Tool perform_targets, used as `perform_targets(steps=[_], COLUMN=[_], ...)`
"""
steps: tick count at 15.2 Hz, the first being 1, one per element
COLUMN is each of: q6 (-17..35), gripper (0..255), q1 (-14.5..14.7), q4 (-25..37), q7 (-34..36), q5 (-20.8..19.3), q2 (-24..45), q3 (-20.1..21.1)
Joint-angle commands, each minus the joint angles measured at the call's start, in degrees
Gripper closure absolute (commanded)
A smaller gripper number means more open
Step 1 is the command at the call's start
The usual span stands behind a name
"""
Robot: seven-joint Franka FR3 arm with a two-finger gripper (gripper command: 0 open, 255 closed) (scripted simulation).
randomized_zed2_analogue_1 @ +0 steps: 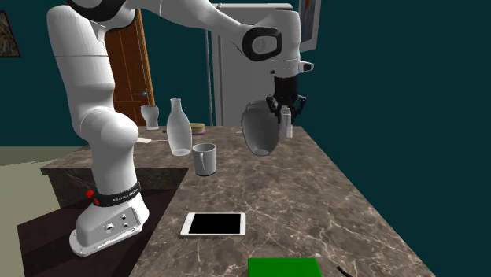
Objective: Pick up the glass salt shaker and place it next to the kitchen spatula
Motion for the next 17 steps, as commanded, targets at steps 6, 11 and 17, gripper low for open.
perform_targets(steps=[6,11,17], q6=[-5.0,-4.4,-3.5], gripper=[255,255,255], q1=[0.1,0.9,-0.1], q4=[4.0,-1.9,-13.2], q7=[1.9,8.3,19.2], q5=[-1.8,-7.4,-14.1], q2=[-1.6,-9.1,-21.1], q3=[0.4,3.7,11.6])
